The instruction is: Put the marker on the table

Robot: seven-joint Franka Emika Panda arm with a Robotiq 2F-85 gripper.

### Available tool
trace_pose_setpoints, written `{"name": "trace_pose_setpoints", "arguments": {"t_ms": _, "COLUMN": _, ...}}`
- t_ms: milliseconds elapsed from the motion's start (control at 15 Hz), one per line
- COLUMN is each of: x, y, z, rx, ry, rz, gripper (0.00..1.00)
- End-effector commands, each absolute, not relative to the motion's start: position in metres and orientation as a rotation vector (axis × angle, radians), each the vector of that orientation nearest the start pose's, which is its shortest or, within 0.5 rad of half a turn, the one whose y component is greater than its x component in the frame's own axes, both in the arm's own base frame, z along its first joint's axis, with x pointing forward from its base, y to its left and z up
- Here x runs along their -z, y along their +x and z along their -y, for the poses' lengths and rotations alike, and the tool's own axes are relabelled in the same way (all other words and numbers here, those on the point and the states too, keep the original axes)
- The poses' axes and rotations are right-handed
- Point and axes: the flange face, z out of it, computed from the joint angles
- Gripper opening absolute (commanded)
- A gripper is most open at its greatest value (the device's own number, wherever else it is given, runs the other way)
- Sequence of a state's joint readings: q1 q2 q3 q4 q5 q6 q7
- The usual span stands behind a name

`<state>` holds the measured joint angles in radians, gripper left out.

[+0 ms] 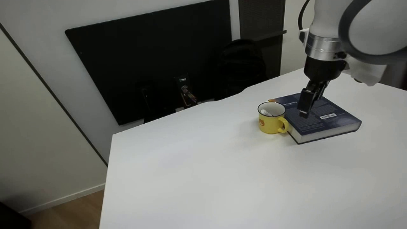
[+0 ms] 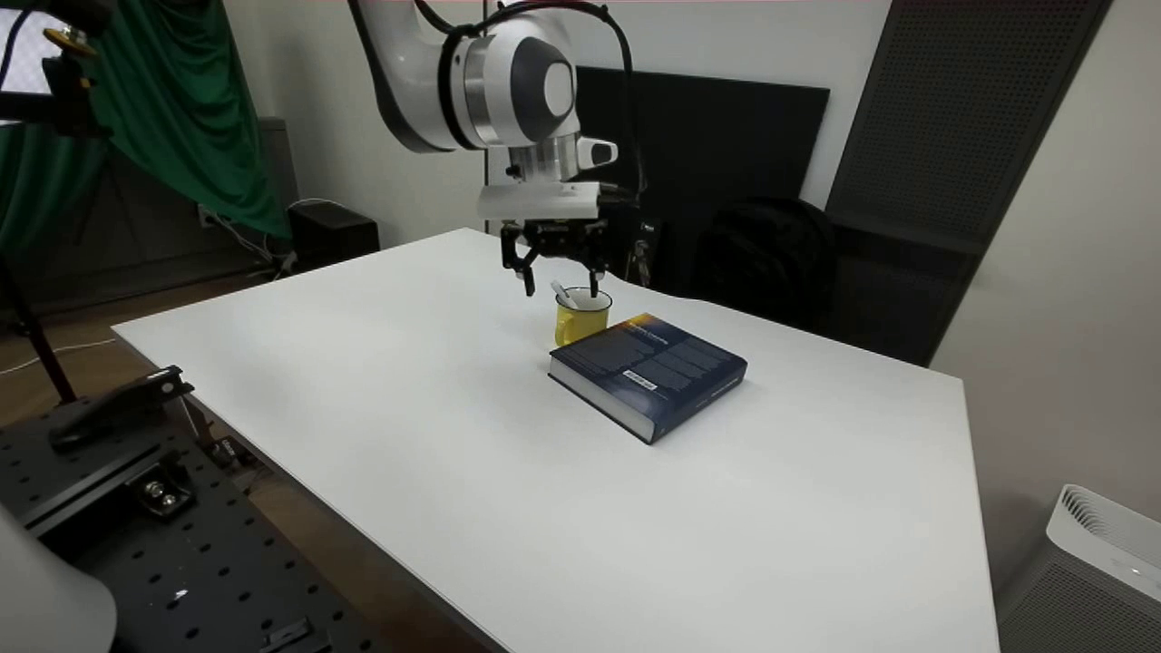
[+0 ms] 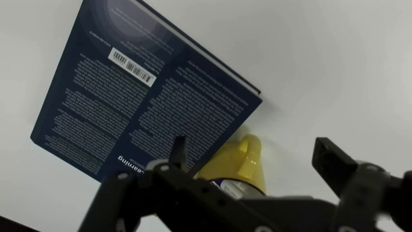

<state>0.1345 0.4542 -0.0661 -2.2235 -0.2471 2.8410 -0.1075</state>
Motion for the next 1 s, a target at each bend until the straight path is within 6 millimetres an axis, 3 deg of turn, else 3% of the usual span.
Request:
{"name": "trace_pose_setpoints", "arguments": {"t_ms": 0, "x": -0.169, "y": 0.588, "z": -0.068, "rx": 0.371, "ry": -3.233, "rz": 0.601, "gripper": 1.00}}
{"name": "trace_pose_setpoints", "arguments": {"t_ms": 600, "x": -0.167, "y": 0.601, "z": -0.126, "rx": 0.598, "ry": -3.265, "rz": 0.647, "gripper": 1.00}}
{"name": "trace_pose_setpoints", "arguments": {"t_ms": 933, "x": -0.166, "y": 0.589, "z": -0.132, "rx": 0.504, "ry": -3.277, "rz": 0.668, "gripper": 1.00}}
